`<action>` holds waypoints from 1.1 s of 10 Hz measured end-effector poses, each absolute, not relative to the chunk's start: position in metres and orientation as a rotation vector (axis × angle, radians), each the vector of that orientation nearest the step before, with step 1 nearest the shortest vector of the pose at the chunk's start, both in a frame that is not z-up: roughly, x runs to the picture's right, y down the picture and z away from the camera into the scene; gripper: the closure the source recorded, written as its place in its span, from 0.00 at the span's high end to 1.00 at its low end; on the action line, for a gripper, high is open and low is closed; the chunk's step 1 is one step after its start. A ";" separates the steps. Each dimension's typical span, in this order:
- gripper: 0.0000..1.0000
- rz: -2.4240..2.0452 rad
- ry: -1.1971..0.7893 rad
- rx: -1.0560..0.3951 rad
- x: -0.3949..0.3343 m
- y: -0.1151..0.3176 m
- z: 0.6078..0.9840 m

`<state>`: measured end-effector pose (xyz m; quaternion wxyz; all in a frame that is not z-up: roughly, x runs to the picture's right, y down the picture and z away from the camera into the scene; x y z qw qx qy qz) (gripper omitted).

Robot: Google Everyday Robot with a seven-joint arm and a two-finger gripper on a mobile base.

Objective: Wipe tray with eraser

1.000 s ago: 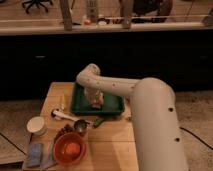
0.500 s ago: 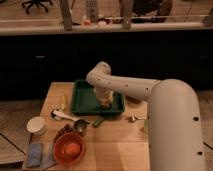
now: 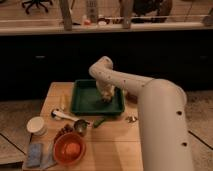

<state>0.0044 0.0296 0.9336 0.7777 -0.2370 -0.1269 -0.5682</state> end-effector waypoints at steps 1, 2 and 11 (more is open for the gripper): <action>0.03 -1.235 -0.292 -0.517 -0.008 0.032 0.940; 0.03 -1.242 -0.309 -0.518 -0.023 0.035 0.946; 0.03 -1.207 -0.334 -0.523 -0.069 0.059 0.957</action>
